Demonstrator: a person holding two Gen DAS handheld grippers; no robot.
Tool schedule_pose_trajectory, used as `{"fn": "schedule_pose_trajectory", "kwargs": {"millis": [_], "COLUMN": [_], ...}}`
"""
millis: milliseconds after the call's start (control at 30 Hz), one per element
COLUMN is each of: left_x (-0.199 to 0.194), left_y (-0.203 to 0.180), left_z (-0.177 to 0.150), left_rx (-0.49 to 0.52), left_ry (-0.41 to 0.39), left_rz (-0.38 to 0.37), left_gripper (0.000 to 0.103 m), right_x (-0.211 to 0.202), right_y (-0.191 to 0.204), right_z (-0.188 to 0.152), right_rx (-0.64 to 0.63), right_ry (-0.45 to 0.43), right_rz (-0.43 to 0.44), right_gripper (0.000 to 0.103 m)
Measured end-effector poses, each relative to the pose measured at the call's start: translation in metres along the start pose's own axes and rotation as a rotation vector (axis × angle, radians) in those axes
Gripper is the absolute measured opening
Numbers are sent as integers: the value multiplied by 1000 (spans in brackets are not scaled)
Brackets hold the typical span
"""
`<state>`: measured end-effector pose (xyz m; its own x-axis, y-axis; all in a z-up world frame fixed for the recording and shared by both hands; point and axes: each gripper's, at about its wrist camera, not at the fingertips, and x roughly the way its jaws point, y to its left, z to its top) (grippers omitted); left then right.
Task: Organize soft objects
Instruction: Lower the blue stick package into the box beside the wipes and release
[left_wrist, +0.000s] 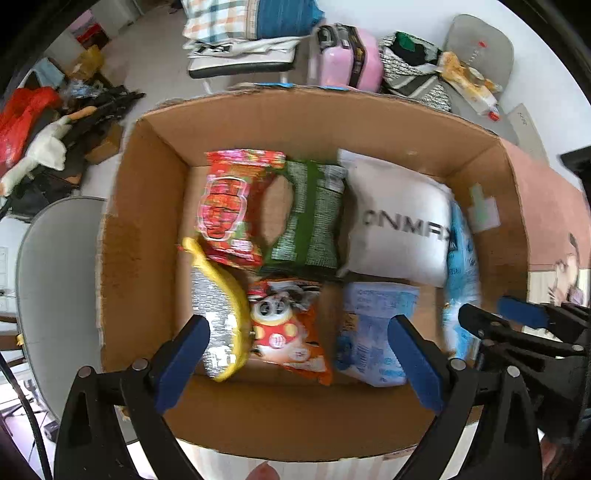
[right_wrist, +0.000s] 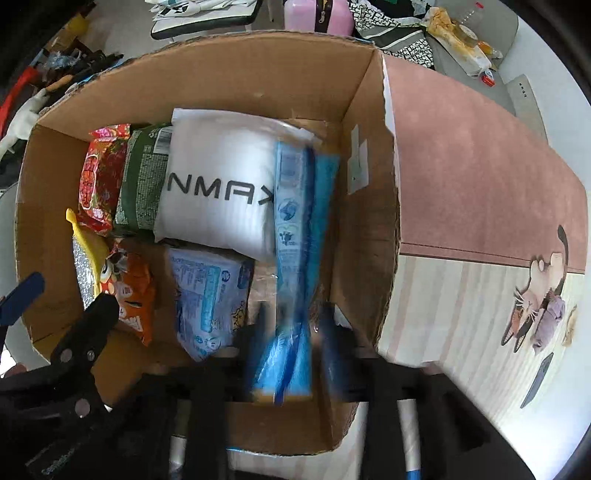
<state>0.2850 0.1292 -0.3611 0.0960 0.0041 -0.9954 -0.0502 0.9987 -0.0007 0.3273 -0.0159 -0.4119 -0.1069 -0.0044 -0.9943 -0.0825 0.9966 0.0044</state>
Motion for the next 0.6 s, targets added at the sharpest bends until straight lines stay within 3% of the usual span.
{"fn": "schedule_pose_trajectory", "kwargs": {"millis": [100,267,400,600], "left_x": [-1,-8,-21,-44], "left_y": [9,23,32,38], "left_z": [0,-1,-4,-13], "left_rx": [-25,-51,-57,-64], "left_ry": [3,-8,-34,-74], "left_rz": [-20,-11,11,15], "left_gripper": [99,99,99,99], "right_x": [-8,-19,-31,-53], "right_y": [-1,1,7,6], "right_z": [-1,-5,-14,-30], "right_rx": [-4,-7,-14,-9], "right_ry": [-25,-49,-97,-149], "right_rz": [-3,16,-21,-8], "right_gripper": [70,84,99,103]}}
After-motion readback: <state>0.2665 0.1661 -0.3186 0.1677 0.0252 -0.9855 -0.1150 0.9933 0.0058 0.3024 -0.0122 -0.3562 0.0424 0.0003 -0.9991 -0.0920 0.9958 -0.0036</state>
